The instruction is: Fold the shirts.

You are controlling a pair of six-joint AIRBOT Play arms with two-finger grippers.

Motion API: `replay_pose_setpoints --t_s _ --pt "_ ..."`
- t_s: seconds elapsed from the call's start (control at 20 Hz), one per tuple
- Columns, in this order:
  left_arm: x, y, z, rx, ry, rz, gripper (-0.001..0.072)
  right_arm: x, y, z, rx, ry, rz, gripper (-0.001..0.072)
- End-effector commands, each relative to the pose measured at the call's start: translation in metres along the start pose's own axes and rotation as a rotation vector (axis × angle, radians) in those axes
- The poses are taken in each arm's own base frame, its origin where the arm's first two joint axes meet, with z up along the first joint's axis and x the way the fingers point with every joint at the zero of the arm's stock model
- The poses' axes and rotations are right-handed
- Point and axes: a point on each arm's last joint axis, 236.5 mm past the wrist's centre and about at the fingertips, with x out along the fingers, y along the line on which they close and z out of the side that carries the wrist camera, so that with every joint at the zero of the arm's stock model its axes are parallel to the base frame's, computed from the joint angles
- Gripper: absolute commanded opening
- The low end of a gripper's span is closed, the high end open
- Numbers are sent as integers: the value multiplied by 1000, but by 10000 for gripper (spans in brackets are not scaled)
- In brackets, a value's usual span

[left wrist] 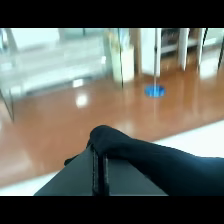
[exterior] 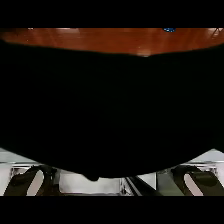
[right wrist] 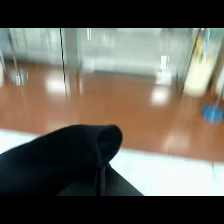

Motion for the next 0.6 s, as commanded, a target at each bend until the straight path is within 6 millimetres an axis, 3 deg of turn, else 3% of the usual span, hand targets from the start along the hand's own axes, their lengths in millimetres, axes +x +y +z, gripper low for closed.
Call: replay_pose_setpoints --t_s 0.0,0.2,0.3,0.4,0.55 --pt "34 13 -73 -94 209 -19 18 39 -5 -68 53 253 9 23" --pt "117 44 -214 -342 479 -30 18 126 -13 -177 141 505 26 24" --pt "158 62 -271 -430 546 -1 18 175 -24 -229 184 562 2 24" --pt "201 69 -315 -482 617 -4 18 226 -36 -264 226 599 -23 24" --pt "268 71 -355 -505 661 -18 18 312 -57 -285 280 581 -65 24"
